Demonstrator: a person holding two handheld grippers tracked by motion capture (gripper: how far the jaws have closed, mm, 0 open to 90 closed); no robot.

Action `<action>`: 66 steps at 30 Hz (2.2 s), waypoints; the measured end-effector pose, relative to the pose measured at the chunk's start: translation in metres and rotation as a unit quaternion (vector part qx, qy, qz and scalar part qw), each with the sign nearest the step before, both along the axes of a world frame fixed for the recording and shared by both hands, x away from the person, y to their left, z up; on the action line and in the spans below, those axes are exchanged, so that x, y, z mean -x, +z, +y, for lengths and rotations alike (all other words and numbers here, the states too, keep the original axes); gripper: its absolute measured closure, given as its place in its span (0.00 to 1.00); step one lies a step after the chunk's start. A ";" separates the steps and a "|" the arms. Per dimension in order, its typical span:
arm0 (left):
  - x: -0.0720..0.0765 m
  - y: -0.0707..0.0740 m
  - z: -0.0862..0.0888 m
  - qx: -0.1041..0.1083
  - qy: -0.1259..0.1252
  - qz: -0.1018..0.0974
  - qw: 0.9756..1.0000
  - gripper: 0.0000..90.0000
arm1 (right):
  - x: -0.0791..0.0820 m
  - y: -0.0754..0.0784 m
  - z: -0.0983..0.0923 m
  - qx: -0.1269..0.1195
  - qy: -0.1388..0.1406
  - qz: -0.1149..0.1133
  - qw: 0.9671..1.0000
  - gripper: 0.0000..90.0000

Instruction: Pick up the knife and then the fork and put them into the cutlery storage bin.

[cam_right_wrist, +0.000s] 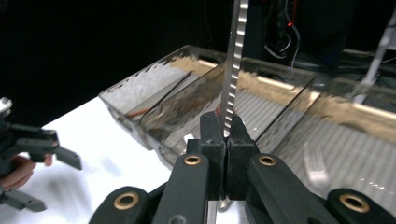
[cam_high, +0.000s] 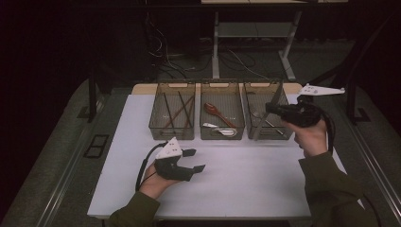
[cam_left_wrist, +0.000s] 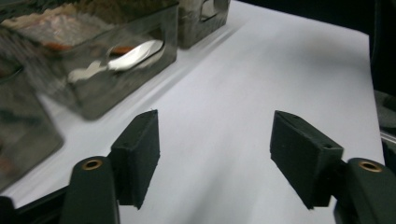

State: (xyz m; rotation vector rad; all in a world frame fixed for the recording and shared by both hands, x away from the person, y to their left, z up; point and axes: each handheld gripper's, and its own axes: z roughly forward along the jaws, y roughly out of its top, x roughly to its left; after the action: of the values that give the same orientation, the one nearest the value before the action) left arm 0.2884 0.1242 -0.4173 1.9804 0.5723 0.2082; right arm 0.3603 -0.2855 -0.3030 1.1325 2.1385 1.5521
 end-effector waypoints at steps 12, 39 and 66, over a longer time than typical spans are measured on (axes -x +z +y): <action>0.009 -0.013 0.034 -0.014 0.020 0.010 1.000 0.16 | -0.035 0.026 -0.024 0.062 -0.060 -0.019 0.996 0.98; 0.008 -0.015 0.039 -0.007 0.038 0.018 0.999 0.00 | -0.090 -0.029 -0.039 0.181 -0.061 0.118 0.974 0.98; 0.009 -0.018 0.036 -0.022 0.025 0.025 0.999 0.00 | -0.146 -0.083 0.011 0.227 -0.063 0.153 0.960 0.88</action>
State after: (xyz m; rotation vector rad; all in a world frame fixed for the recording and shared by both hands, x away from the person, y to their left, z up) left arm 0.2790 0.1600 -0.4351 2.0198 0.6539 0.2040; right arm 0.5060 -0.2745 -0.3860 1.3698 2.3865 0.8040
